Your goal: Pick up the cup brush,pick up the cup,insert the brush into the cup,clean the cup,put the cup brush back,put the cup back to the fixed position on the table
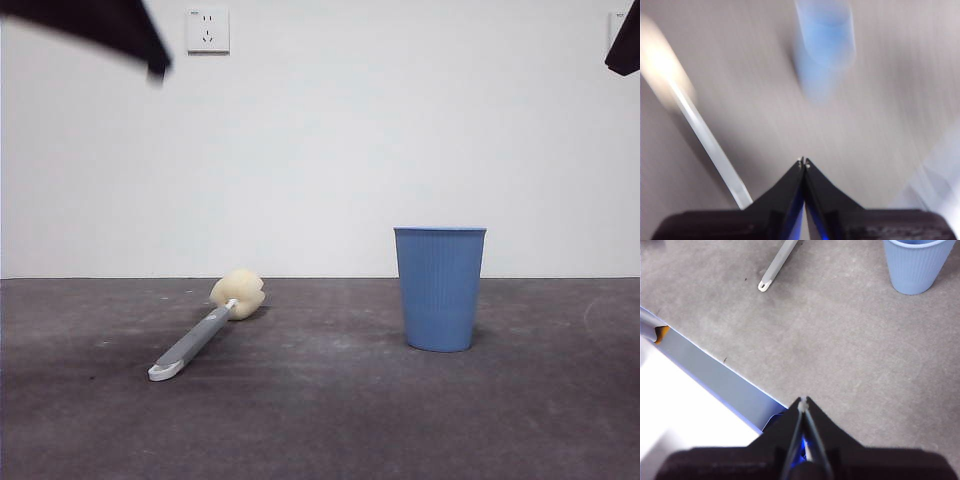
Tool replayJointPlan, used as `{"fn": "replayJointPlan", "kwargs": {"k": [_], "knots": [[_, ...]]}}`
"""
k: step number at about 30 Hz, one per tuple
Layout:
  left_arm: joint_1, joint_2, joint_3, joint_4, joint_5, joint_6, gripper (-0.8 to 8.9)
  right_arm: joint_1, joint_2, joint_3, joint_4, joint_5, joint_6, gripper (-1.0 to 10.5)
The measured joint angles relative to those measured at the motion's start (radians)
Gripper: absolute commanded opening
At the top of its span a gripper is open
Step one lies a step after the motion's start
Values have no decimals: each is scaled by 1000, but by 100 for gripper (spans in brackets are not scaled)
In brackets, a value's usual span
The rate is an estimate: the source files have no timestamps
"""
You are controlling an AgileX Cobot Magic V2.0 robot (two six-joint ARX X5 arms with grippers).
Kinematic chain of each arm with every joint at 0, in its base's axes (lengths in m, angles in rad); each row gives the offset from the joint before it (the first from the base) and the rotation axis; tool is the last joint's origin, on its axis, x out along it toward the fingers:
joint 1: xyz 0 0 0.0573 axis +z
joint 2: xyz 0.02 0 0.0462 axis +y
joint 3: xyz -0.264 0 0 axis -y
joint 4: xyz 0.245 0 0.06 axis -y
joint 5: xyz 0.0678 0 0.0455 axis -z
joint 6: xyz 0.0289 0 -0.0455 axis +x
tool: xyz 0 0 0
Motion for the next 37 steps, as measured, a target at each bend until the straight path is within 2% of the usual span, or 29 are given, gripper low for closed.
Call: {"fn": "replayJointPlan", "kwargs": {"k": [2, 4, 7, 10, 13, 22, 28, 37], "knots": [[95, -90, -40, 216, 3, 65, -3, 0, 0, 0, 0, 0, 0, 1], [211, -197, -122, 402, 6, 89, -3, 0, 0, 0, 0, 0, 0, 1], [392, -373, -284, 555, 5, 102, -3, 0, 0, 0, 0, 1, 0, 1], [479, -495, -400, 560, -18, 104, -3, 0, 0, 0, 0, 0, 0, 1], [531, -596, -504, 561, -89, 105, -3, 0, 0, 0, 0, 0, 0, 1], [578, -799, -774, 525, -102, 104, -3, 0, 0, 0, 0, 0, 0, 1], [578, -846, -851, 470, -96, 85, -3, 0, 0, 0, 0, 0, 0, 1], [578, -911, -870, 293, -95, 58, -3, 0, 0, 0, 0, 0, 0, 1]]}}
